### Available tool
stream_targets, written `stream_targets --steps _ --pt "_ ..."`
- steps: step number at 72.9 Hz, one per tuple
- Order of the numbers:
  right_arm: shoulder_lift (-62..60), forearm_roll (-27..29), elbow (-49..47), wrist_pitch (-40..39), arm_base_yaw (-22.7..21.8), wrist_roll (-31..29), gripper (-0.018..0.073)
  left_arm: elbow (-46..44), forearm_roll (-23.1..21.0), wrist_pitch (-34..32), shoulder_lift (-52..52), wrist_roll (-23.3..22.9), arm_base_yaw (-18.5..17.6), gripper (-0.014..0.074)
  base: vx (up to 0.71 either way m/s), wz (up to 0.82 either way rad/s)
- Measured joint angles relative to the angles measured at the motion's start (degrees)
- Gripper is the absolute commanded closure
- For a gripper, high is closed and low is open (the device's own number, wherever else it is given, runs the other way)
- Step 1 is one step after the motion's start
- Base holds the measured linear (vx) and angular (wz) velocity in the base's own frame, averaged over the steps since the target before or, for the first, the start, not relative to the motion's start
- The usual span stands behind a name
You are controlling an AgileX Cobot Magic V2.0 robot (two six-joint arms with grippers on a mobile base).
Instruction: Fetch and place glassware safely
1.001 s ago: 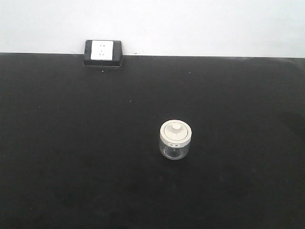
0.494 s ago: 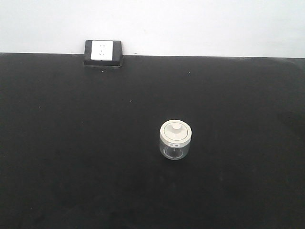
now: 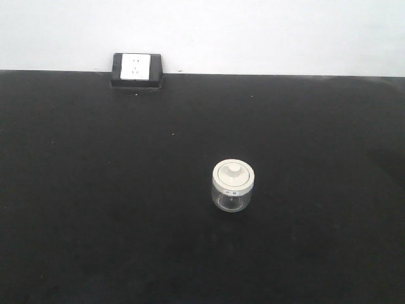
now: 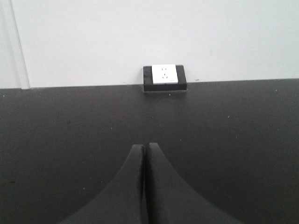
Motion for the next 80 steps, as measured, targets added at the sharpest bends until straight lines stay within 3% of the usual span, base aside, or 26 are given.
stream_targets --steps 80 --pt "0.0 0.0 0.0 0.0 0.0 0.0 0.0567 0.0 0.0 -0.4 0.0 -0.1 0.0 0.0603 0.0 0.0"
